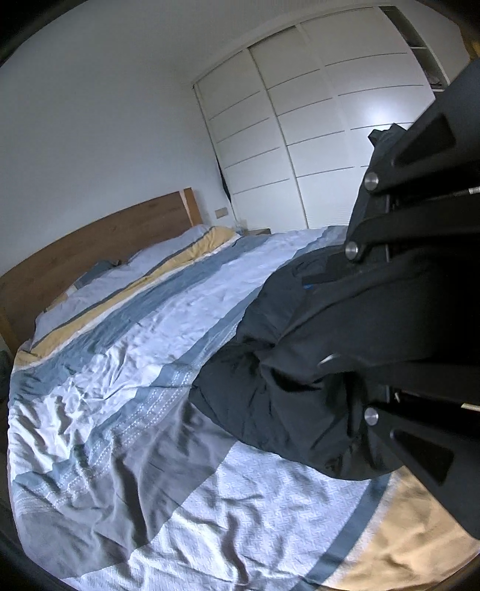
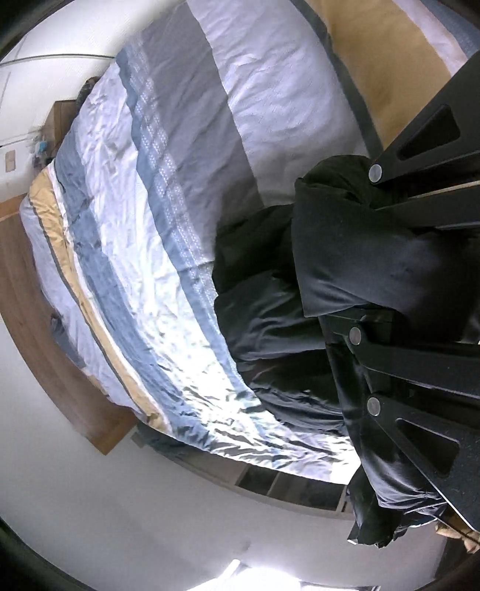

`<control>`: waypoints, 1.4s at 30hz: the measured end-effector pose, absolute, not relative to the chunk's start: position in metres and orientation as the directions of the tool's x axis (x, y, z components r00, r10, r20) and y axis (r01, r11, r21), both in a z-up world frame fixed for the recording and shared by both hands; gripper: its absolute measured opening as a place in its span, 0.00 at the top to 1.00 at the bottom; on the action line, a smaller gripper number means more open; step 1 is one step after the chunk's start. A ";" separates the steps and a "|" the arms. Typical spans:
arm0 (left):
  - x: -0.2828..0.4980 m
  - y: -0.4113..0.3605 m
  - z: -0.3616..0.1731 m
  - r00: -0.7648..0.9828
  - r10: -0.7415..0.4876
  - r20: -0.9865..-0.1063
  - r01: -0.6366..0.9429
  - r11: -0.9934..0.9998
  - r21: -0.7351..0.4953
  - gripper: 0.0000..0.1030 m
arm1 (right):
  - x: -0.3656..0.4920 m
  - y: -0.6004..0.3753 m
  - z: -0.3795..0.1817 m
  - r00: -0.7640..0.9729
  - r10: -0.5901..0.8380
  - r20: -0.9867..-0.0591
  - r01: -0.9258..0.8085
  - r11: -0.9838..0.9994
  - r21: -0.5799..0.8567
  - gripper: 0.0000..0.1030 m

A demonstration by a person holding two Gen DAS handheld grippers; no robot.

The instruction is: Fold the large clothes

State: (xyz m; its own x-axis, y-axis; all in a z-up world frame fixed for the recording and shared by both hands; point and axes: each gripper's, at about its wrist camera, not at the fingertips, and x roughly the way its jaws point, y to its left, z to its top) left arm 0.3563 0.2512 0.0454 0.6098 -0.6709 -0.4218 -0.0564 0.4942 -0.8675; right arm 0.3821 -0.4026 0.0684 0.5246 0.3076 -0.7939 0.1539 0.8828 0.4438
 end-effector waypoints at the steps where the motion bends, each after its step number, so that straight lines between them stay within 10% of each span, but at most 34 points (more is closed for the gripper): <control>1: 0.362 0.251 0.043 0.610 -0.668 -0.426 -0.065 0.493 -0.867 0.90 | 0.385 -0.403 0.067 0.523 0.304 -0.797 0.163 0.882 0.443 0.91; 25: 0.534 0.214 -0.057 0.488 -0.550 -0.678 -0.406 0.545 -0.734 0.90 | 0.510 -0.432 -0.026 0.377 0.236 -0.896 0.481 0.777 0.407 0.88; 42: 0.578 0.212 -0.093 0.451 -0.619 -0.643 -0.411 0.495 -0.765 0.83 | 0.558 -0.432 -0.074 0.303 0.195 -0.933 0.551 0.762 0.339 0.76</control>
